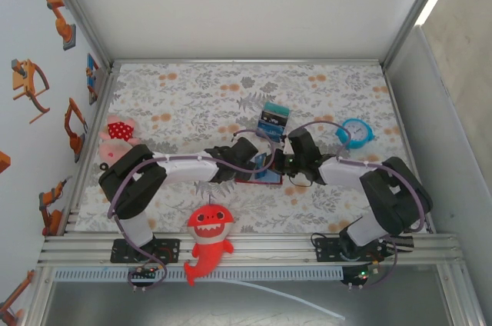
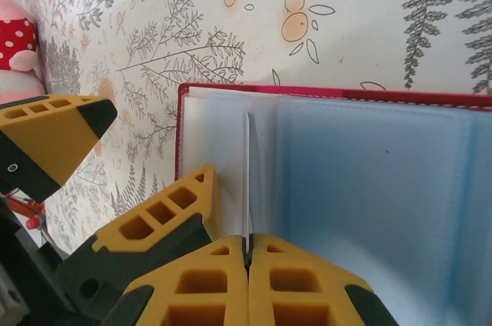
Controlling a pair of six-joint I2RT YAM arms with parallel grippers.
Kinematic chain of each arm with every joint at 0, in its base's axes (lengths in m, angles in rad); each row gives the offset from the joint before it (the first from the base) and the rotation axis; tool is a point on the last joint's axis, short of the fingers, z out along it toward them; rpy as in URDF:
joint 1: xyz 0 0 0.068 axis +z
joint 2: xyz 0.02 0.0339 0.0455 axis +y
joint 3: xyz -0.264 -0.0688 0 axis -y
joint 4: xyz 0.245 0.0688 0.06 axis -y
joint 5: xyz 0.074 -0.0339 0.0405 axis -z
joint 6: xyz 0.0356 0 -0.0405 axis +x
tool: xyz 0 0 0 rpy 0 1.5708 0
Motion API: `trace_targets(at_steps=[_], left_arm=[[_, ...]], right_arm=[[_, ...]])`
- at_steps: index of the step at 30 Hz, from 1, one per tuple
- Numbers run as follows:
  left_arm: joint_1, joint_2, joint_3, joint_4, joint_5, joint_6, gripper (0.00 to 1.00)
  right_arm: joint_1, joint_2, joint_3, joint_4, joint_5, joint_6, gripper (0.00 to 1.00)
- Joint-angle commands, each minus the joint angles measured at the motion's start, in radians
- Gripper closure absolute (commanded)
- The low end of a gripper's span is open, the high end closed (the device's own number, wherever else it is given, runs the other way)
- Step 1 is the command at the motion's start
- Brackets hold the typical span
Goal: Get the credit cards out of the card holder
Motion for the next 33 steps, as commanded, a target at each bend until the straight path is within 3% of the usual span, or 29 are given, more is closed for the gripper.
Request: trace_targets(at_steps=[1, 11, 18, 33], left_arm=[[0.009, -0.031, -0.025, -0.029, -0.022, 0.000, 0.03], [0.011, -0.118, -0.017, -0.040, -0.055, 0.040, 0.03], [0.025, -0.195, -0.015, -0.036, -0.068, 0.031, 0.03], [0.036, -0.124, -0.015, -0.012, -0.009, -0.061, 0.03]], right_arm=[[0.007, -0.055, 0.014, -0.099, 0.037, -0.048, 1.00], [0.006, -0.182, 0.088, -0.321, 0.118, -0.153, 1.00], [0.007, -0.229, 0.219, -0.548, 0.242, -0.339, 1.00], [-0.007, -0.013, 0.635, -0.783, 0.409, -0.926, 1.00]])
